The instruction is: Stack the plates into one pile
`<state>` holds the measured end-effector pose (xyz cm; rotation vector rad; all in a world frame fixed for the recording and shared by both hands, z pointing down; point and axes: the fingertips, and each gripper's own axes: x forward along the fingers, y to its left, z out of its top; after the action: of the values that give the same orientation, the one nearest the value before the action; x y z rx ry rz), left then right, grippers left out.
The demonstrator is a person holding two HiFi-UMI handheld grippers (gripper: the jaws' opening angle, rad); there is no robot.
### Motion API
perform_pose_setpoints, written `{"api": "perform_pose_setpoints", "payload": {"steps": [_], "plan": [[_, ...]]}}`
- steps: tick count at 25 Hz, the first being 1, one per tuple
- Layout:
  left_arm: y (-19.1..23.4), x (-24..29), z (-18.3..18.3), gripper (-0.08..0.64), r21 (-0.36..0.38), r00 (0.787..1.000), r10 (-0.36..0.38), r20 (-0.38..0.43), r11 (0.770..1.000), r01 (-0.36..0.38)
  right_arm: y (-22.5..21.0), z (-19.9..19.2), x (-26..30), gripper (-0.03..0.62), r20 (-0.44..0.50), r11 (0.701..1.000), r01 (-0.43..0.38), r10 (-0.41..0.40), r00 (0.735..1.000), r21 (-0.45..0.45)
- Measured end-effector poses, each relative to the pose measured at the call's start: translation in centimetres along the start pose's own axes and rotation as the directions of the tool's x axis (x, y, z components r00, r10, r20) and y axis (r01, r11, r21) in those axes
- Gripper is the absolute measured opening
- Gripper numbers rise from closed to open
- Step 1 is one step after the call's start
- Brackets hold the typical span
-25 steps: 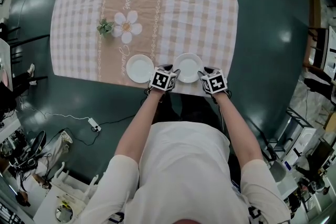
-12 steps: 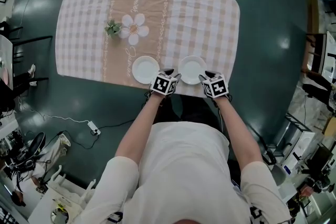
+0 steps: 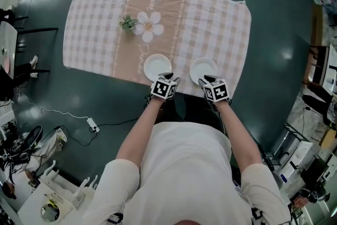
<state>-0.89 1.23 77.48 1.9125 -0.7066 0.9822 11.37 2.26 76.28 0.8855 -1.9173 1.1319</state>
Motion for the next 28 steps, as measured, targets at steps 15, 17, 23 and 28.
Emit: {"api": "perform_pose_setpoints", "payload": {"steps": [15,17,23,28], "plan": [[7.8,-4.1,-3.1,0.166,-0.122,0.992,0.096,0.084,0.989,-0.086,7.6,3.4,5.2,0.144,-0.005,0.994,-0.092,0.092,0.996,-0.055],[8.8,-4.5,-3.5,0.164,-0.137,0.990,0.105,0.089,0.986,-0.093,7.9,3.7,5.7,0.141,-0.007,0.995,-0.090,0.090,0.996,-0.053],[11.8,-5.7,-4.0,0.163,-0.183,0.985,0.134,0.108,0.977,-0.112,9.2,4.8,7.5,0.135,0.004,0.995,-0.091,0.091,0.996,-0.037],[13.8,-6.0,-4.9,0.160,-0.204,0.984,0.149,0.101,0.971,-0.126,9.8,5.2,9.1,0.133,0.017,0.997,-0.083,0.083,0.996,-0.002]]}}
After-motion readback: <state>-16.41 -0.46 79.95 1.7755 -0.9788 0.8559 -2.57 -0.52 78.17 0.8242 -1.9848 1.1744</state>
